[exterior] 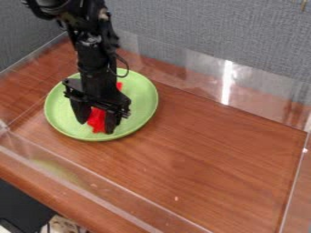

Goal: Put the carrot on the right side

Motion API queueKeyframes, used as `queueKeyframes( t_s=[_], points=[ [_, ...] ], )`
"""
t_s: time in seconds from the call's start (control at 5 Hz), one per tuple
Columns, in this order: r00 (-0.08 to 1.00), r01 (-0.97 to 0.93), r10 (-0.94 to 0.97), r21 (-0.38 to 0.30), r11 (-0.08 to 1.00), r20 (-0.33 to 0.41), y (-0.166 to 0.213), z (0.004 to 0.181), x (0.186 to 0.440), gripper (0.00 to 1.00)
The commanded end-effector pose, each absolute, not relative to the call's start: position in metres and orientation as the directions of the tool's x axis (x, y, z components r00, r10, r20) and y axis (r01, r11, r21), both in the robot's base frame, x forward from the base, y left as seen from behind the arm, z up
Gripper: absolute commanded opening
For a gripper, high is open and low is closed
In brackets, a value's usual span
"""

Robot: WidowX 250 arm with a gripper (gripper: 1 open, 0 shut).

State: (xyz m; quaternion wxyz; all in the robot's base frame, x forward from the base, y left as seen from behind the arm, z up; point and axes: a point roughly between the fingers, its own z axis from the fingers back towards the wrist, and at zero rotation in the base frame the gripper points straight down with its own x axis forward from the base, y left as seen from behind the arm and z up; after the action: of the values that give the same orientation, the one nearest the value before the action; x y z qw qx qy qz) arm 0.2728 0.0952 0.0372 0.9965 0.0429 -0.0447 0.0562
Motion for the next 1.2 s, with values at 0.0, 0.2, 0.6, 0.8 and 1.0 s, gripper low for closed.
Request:
queueKeyframes(
  t_s=[0.0, 0.2, 0.6, 0.8, 1.0],
  points=[
    [0.985, -0.089, 0.075, 0.082, 0.993, 0.156, 0.088, 0.069, 0.279, 0.0],
    [0.977, -0.072, 0.054, 0.078, 0.994, 0.208, 0.079, 0.102, 0.281, 0.0],
    [0.961, 0.048, -0.061, 0.057, 0.997, 0.268, 0.003, 0.13, 0.29, 0.0],
    [0.969, 0.075, -0.081, 0.038, 0.996, 0.233, -0.025, 0.111, 0.267, 0.0],
    [0.978, 0.074, -0.078, 0.025, 0.997, 0.195, -0.047, 0.082, 0.252, 0.0]
  ],
)
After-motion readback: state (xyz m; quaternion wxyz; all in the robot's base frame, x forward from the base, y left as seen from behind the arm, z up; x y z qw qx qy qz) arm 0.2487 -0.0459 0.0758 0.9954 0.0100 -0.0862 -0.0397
